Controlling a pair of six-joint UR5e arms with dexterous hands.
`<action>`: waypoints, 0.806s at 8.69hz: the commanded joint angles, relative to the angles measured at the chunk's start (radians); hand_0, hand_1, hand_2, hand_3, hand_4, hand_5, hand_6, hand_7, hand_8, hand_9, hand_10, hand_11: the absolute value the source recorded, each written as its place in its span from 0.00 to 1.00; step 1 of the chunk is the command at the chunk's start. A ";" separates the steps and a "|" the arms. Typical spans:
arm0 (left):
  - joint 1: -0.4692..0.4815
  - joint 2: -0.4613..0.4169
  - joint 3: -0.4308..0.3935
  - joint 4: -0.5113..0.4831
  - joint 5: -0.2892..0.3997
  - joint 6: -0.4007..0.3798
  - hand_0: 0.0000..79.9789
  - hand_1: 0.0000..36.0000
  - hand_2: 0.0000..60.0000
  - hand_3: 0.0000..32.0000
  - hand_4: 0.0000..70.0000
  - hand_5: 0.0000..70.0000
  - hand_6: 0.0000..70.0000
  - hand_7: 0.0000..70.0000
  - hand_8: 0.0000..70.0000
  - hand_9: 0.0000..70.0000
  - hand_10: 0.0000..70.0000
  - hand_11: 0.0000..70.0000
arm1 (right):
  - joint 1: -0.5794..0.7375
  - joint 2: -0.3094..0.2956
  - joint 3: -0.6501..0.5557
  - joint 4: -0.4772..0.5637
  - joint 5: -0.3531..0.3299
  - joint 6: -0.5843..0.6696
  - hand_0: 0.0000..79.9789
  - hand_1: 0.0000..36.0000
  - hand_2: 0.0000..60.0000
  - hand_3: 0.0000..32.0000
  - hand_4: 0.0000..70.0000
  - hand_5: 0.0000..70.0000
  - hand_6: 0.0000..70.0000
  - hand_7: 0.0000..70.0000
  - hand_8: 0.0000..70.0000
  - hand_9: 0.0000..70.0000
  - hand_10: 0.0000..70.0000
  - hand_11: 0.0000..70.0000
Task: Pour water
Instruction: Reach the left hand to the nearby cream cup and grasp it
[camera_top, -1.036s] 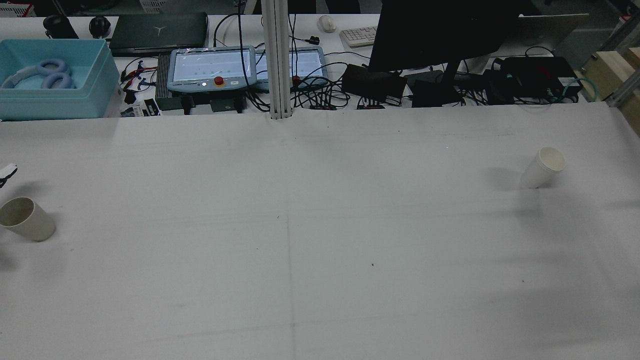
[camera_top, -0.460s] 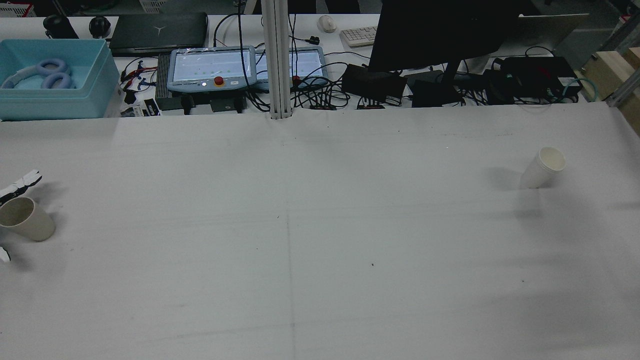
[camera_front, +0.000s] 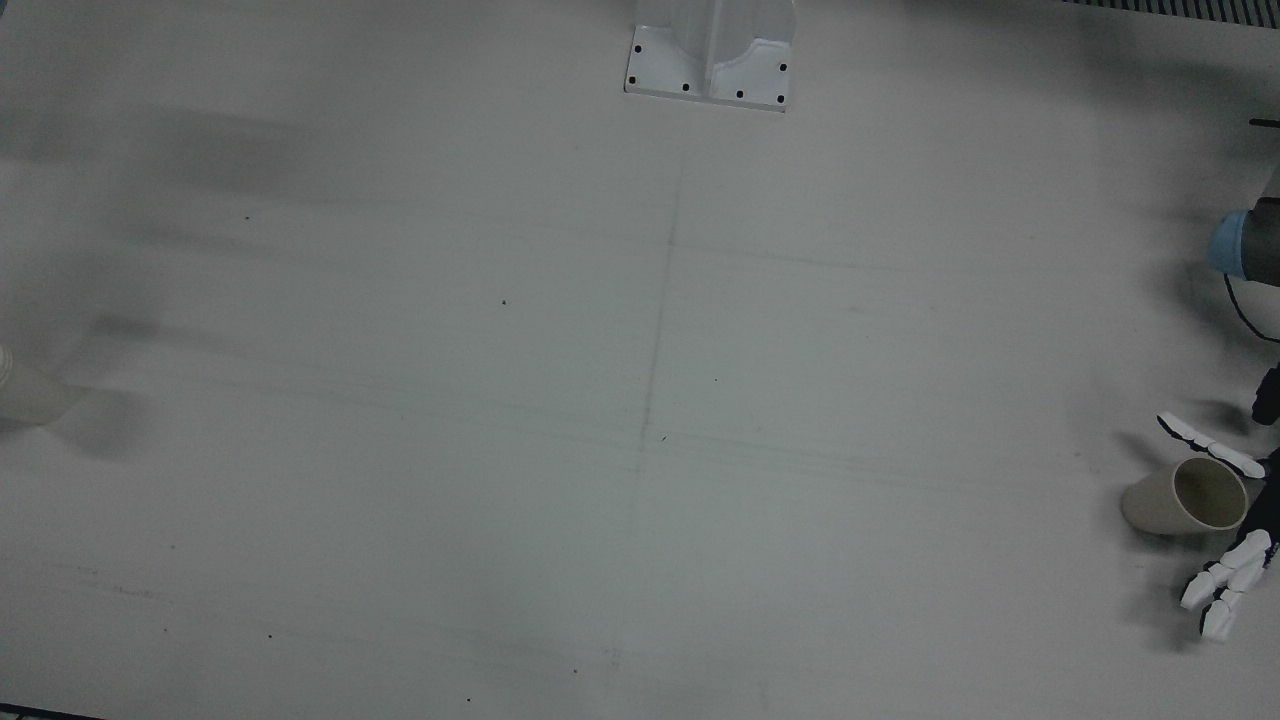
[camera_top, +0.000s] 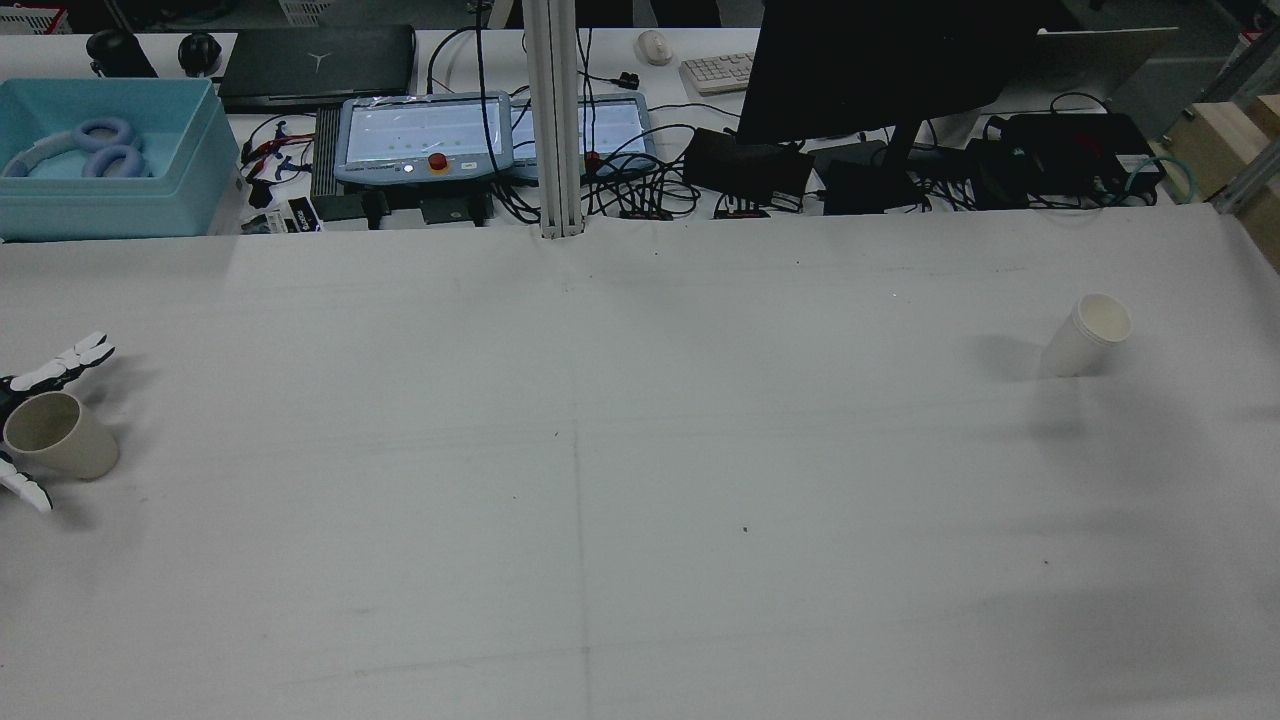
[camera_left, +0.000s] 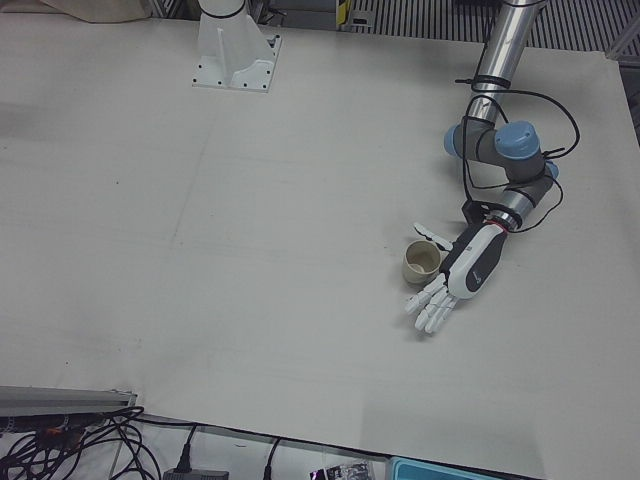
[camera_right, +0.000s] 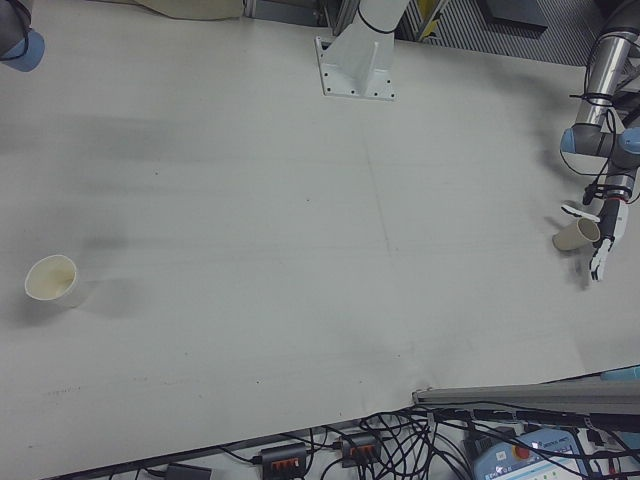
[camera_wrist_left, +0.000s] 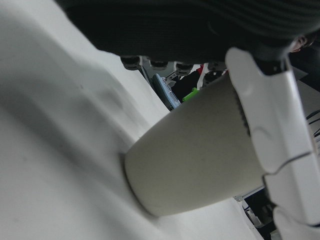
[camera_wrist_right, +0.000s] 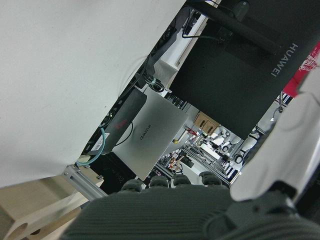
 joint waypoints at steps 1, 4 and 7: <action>0.001 -0.015 -0.001 0.006 -0.002 -0.010 0.70 0.14 0.00 0.00 0.49 0.31 0.00 0.04 0.00 0.00 0.03 0.06 | 0.014 -0.006 -0.005 0.002 -0.001 -0.001 0.54 0.14 0.00 0.00 0.02 0.00 0.00 0.01 0.02 0.01 0.00 0.00; -0.001 -0.035 -0.003 0.042 -0.002 -0.020 0.68 0.12 0.00 0.00 0.88 1.00 0.04 0.11 0.00 0.00 0.07 0.11 | 0.029 -0.016 -0.006 0.002 -0.001 -0.003 0.53 0.13 0.00 0.00 0.01 0.00 0.00 0.00 0.02 0.01 0.00 0.00; -0.001 -0.035 -0.009 0.046 -0.002 -0.051 0.74 0.94 1.00 0.00 1.00 1.00 0.11 0.20 0.04 0.05 0.13 0.20 | 0.044 -0.016 -0.003 0.003 -0.001 -0.001 0.53 0.13 0.00 0.00 0.01 0.00 0.00 0.00 0.01 0.01 0.00 0.00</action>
